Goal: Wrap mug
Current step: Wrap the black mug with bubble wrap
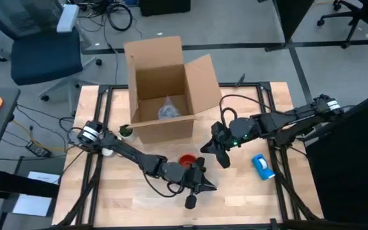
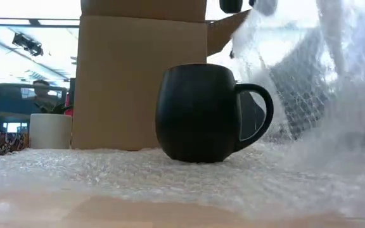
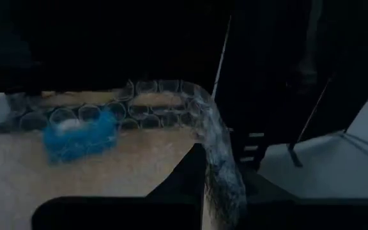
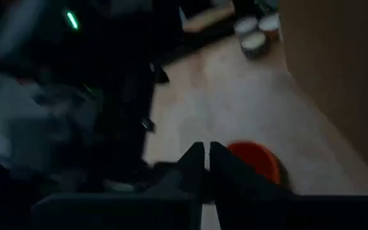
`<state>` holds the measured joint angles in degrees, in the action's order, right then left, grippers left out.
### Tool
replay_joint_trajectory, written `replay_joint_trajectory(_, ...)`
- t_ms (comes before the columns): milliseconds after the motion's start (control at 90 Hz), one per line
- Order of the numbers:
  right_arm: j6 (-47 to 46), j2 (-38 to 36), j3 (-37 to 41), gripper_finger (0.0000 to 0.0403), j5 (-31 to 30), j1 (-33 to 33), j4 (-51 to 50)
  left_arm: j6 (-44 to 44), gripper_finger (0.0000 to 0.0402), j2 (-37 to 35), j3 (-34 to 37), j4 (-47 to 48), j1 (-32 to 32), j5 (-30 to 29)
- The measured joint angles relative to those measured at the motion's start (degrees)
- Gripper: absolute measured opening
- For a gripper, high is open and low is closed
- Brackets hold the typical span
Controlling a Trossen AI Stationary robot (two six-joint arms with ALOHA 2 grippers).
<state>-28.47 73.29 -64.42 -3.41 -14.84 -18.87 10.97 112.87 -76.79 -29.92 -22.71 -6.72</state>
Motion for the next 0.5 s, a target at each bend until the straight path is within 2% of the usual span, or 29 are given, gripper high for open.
replay_joint_trajectory(400, 0.39, 2.54, 0.02, 0.0, -0.04, 1.45, -26.79, 1.68, 0.0, 1.03, 0.0, -0.18, 0.6, 0.56)
replay_joint_trajectory(500, 0.28, 2.37, 0.02, 0.0, -0.23, 1.52, -29.84, 1.7, 0.0, 1.58, -0.01, -1.07, 0.93, 0.56)
